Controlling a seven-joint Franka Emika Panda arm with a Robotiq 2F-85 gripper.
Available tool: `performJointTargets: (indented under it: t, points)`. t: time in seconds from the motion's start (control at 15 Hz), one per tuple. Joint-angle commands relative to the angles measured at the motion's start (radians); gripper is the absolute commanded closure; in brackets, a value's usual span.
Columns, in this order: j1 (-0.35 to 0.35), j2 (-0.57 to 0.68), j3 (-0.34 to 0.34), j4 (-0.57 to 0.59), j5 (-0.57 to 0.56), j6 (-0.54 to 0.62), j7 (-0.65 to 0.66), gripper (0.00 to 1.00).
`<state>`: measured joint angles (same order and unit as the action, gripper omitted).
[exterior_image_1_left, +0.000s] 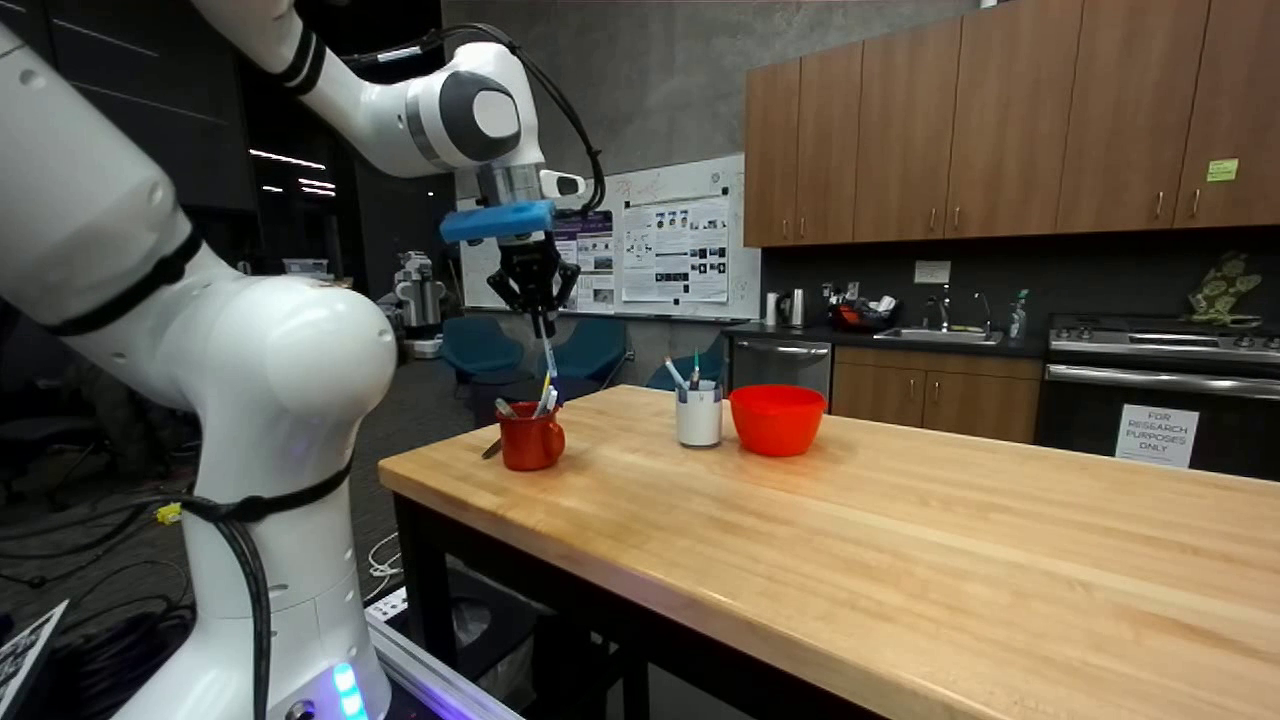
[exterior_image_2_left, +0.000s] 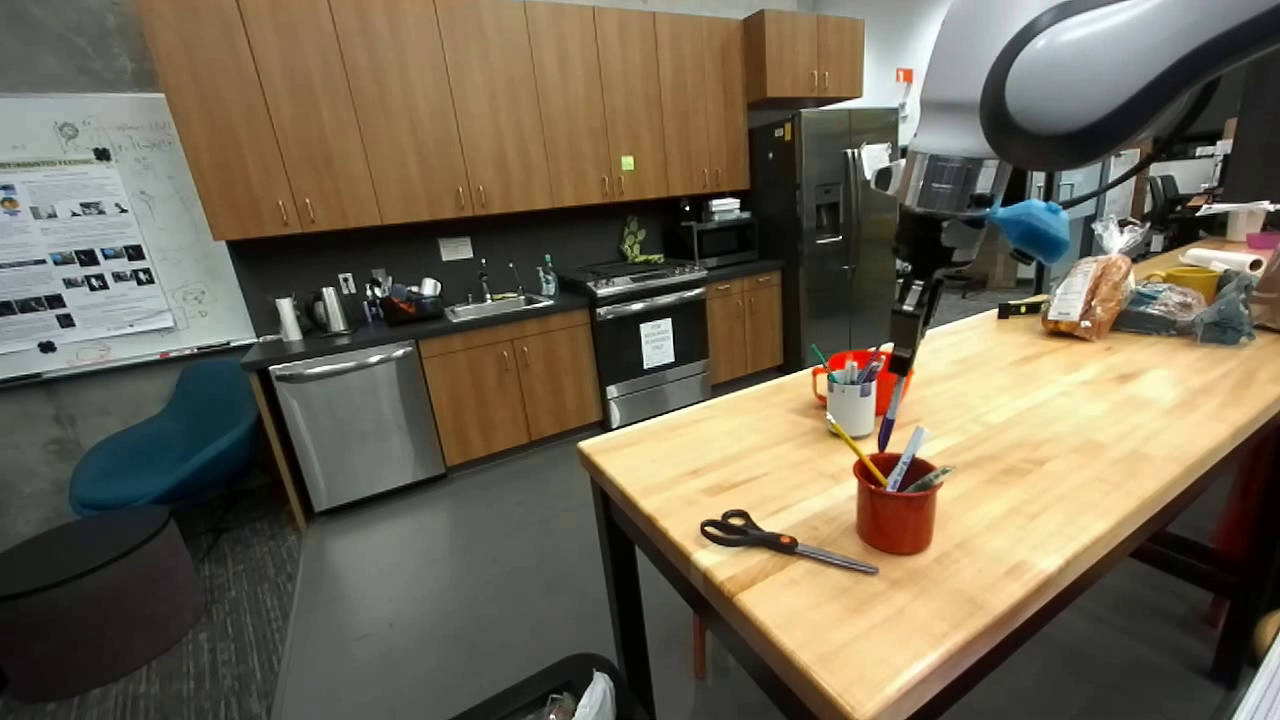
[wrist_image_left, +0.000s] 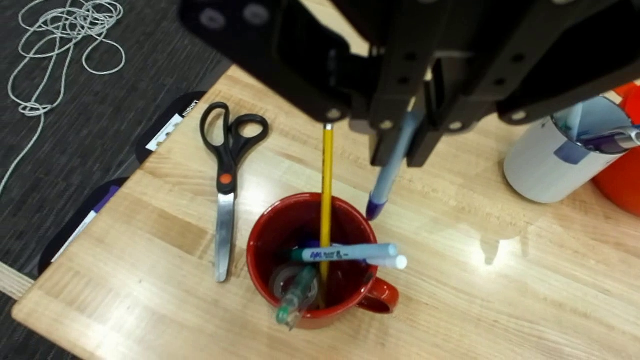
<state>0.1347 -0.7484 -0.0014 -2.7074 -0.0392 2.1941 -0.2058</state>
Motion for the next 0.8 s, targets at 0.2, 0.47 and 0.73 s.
performJointTargets:
  t: [0.2,0.47,0.73]
  points:
    - [0.025,0.004,-0.006,-0.01,0.05,-0.008,-0.005,0.97]
    - [0.022,-0.031,-0.003,-0.009,0.05,0.001,0.0,0.97]
    - [0.031,-0.08,0.006,-0.013,0.048,-0.026,0.0,0.97]
